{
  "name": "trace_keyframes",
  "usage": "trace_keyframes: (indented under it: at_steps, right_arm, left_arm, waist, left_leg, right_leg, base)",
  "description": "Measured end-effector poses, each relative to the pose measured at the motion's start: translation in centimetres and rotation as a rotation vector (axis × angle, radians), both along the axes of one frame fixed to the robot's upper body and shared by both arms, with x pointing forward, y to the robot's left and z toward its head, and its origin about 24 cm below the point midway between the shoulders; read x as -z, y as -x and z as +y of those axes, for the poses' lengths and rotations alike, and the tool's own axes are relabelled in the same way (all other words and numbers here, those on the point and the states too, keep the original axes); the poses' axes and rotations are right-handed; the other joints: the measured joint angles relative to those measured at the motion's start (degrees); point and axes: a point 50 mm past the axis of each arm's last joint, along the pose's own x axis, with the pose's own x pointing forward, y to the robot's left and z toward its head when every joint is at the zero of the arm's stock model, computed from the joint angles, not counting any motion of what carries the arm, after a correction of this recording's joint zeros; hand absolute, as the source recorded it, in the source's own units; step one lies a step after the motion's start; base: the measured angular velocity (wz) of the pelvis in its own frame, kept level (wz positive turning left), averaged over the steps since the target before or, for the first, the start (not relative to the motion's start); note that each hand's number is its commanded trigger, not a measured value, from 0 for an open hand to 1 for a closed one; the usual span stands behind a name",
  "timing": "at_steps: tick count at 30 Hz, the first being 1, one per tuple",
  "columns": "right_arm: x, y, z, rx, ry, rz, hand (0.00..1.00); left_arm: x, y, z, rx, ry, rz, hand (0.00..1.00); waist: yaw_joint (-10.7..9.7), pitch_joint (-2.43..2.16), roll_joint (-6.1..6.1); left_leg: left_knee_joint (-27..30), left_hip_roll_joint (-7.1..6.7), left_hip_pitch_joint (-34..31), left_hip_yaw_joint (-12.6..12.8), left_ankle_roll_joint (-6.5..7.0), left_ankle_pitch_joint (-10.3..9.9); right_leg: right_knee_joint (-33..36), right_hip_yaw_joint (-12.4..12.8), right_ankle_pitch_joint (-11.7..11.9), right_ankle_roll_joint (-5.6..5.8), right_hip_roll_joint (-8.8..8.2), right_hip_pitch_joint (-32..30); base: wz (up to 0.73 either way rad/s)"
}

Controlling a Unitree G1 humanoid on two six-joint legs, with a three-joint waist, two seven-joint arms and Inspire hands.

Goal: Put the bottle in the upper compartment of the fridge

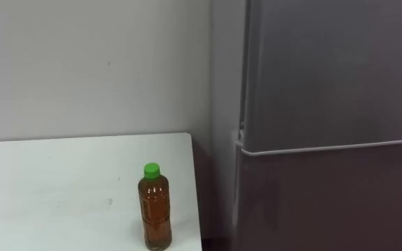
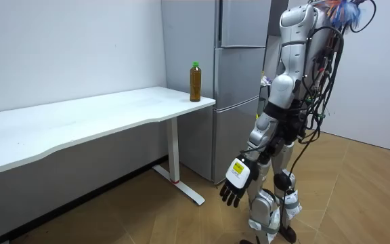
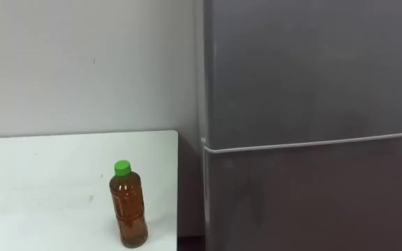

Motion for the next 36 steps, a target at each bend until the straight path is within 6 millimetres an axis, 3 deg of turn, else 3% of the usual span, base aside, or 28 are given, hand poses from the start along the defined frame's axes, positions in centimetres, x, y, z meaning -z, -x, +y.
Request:
trace_keyframes:
  at_steps: [20,32,33,36]
  right_arm:
    - [0.0,0.3,-0.1,0.030,-0.039,0.001,0.00]
    - [0.0,0.6,-0.5,0.062,-0.031,0.013,0.00]
    - [0.0,0.6,-0.5,0.063,-0.028,0.013,0.00]
    - [-0.1,0.6,-0.9,0.058,-0.019,0.007,0.00]
  left_arm:
    - [-0.1,1.1,0.5,-0.072,-0.006,0.016,0.00]
    - [-0.4,2.2,1.2,-0.442,-0.049,-0.067,0.00]
    - [-0.4,1.7,1.4,-0.482,-0.049,-0.093,0.00]
    - [-0.7,0.8,2.1,-0.575,-0.075,-0.157,0.00]
  waist:
    - [0.3,0.01,0.15]
    - [0.3,-0.08,0.92]
    - [0.4,-0.32,1.50]
    - [0.6,-0.11,1.96]
  left_leg:
    - [-0.5,0.00,1.0,0.2,0.00,0.0]
    - [-0.4,-0.03,0.9,0.2,0.08,-0.1]
    - [-0.2,-0.03,0.9,0.2,0.08,-0.1]
    - [-0.2,-0.02,0.9,0.2,0.09,-0.1]
  right_leg:
    - [0.0,0.3,0.0,0.02,0.03,0.5]
    - [0.2,0.2,0.0,0.04,-0.05,0.6]
    - [0.2,0.2,0.0,0.03,-0.08,0.6]
    - [0.4,0.3,0.0,0.03,-0.06,0.4]
  base:
    - [0.00]
    - [0.00]
    - [0.00]
    - [0.00]
